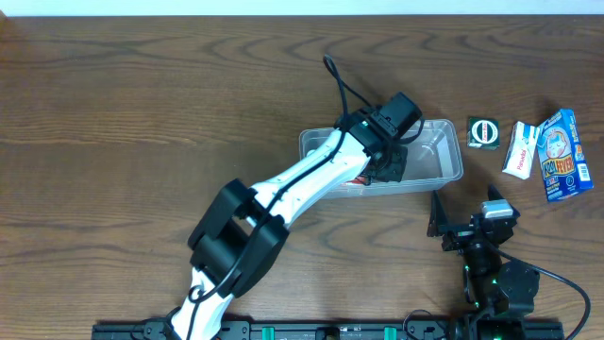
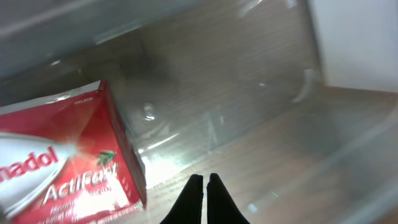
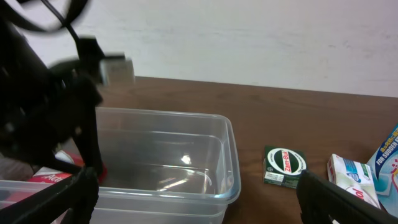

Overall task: Pack container
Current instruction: 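Open the left gripper to release the Panadol box beside the bottle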

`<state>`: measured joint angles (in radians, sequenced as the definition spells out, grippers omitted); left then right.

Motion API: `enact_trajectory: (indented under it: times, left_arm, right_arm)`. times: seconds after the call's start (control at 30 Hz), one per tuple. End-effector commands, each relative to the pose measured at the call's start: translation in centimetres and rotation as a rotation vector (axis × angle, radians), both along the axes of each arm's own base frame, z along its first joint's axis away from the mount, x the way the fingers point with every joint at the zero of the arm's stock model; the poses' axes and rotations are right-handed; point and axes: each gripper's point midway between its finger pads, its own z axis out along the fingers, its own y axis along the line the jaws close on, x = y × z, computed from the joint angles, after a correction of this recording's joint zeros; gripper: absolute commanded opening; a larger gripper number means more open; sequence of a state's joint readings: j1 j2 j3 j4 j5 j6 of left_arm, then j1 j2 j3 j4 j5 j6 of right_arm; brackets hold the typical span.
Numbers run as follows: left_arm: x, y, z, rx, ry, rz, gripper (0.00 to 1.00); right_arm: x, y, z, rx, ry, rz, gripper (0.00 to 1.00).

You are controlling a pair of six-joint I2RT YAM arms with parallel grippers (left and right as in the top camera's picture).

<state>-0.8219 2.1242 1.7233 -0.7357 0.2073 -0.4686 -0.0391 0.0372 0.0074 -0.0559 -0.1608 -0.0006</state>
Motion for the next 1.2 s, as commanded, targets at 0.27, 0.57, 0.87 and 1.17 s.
enact_trajectory:
  times: [0.27, 0.57, 0.87, 1.17]
  left_arm:
    - [2.0, 1.6, -2.5, 0.131, -0.084, 0.001, 0.06]
    - [2.4, 2.0, -3.0, 0.161, -0.107, -0.007, 0.06]
    - [2.4, 2.1, -4.7, 0.185, -0.09, -0.023, 0.06]
    - [2.6, 2.5, -4.7, 0.211, -0.108, -0.033, 0.06]
  right_arm:
    - [0.0, -0.3, -0.2, 0.0, 0.005, -0.01, 0.99]
    - [0.0, -0.3, -0.2, 0.0, 0.005, -0.009, 0.99]
    - [0.0, -0.3, -0.2, 0.0, 0.005, -0.009, 0.99]
    - [0.0, -0.3, -0.2, 0.0, 0.005, -0.009, 0.99]
